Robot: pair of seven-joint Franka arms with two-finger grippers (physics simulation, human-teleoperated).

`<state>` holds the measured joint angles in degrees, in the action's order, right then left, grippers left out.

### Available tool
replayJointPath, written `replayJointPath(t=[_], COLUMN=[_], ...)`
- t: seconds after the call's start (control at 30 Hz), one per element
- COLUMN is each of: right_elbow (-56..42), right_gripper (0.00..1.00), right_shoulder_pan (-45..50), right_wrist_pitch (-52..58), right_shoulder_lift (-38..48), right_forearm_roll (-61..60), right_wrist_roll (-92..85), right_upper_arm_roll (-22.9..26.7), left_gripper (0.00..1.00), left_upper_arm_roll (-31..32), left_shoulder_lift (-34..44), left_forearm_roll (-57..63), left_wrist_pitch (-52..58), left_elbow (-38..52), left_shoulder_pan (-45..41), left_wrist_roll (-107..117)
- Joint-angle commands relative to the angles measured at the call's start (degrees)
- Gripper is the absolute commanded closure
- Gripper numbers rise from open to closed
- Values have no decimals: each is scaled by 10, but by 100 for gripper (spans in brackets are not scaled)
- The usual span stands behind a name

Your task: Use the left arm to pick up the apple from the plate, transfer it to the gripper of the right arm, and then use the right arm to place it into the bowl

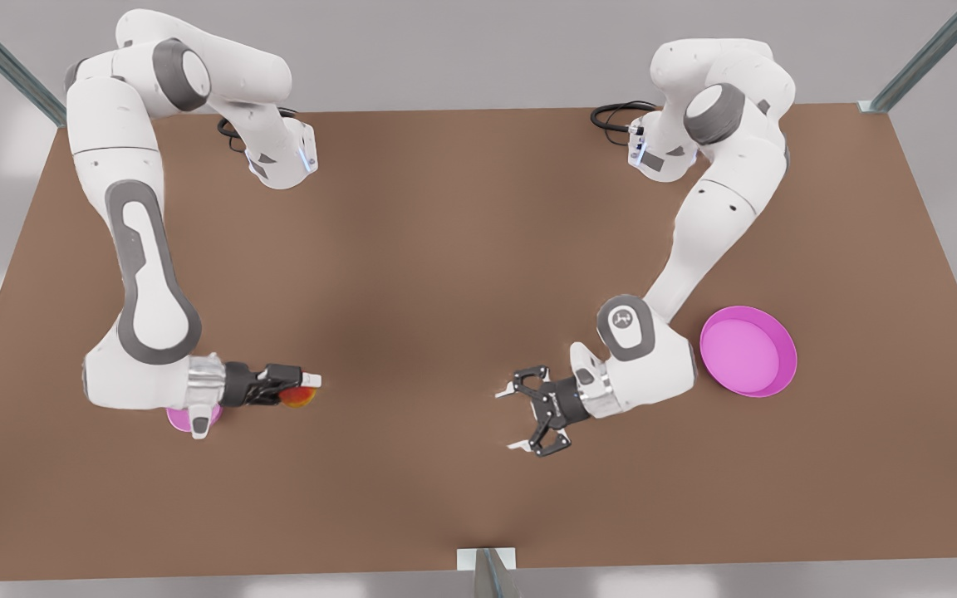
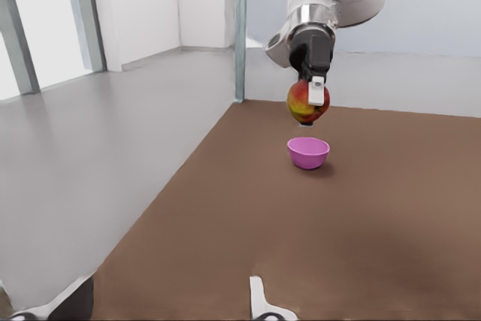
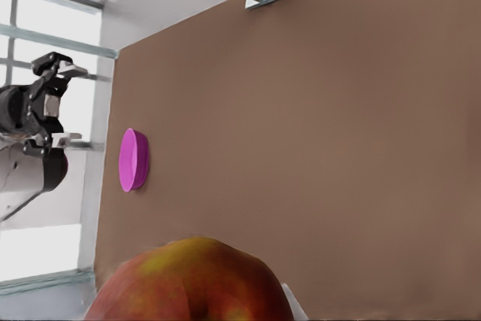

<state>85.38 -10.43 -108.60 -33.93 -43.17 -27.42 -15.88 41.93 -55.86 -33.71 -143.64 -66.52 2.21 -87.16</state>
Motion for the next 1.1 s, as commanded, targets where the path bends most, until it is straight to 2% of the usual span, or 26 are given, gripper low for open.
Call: replayJointPath(t=[0.0,0.03,0.07,0.1,0.13,0.23,0.27,0.3,0.33,0.37,0.57,0.77,0.87,0.9,0.93,0.97,1.07], right_elbow=[-11,-21,-28,-39,-57,-65,-55,-51,-50,-50,-41,-3,0,1,1,3,5], right_gripper=[40,40,40,40,40,40,40,40,40,40,40,38,32,25,5,0,0], right_shoulder_pan=[-9,-17,-25,-27,-27,-36,-47,-52,-66,-65,-73,-91,-92,-93,-93,-98,-100], right_wrist_pitch=[-6,-5,-6,-7,-7,-6,-4,-2,-4,-5,-48,-73,-80,-82,-87,-90,-93], right_shoulder_lift=[4,1,-1,-4,-13,-27,-36,-41,-50,-51,-81,-85,-85,-86,-86,-86,-86], right_forearm_roll=[204,261,288,331,373,441,456,464,466,488,540,540,540,540,540,540,540], right_wrist_roll=[-15,-18,-48,-61,-67,-113,-121,-159,-173,-178,-200,-210,-211,-214,-214,-228,-240], right_upper_arm_roll=[2,4,5,12,12,15,13,14,13,13,13,10,10,10,10,10,10], left_gripper=[0,0,0,0,0,0,0,0,0,0,0,0,0,0,0,0,0], left_upper_arm_roll=[0,2,0,-3,1,3,-43,-264,-382,-411,-411,-411,-411,-411,-411,-411,-411], left_shoulder_lift=[28,65,97,153,196,283,327,405,470,519,463,462,463,462,462,463,462], left_forearm_roll=[235,372,422,509,605,564,512,368,323,324,327,325,325,325,326,325,326], left_wrist_pitch=[197,308,382,513,594,616,616,603,544,501,513,514,515,515,515,515,523], left_elbow=[-2,0,0,0,1,2,-2,-48,-130,-203,-147,-147,-147,-147,-147,-147,-147], left_shoulder_pan=[46,65,74,79,76,162,162,32,-51,-74,-70,-70,-70,-70,-70,-69,-69], left_wrist_roll=[432,516,562,678,800,926,932,929,911,852,844,843,843,843,843,843,843])
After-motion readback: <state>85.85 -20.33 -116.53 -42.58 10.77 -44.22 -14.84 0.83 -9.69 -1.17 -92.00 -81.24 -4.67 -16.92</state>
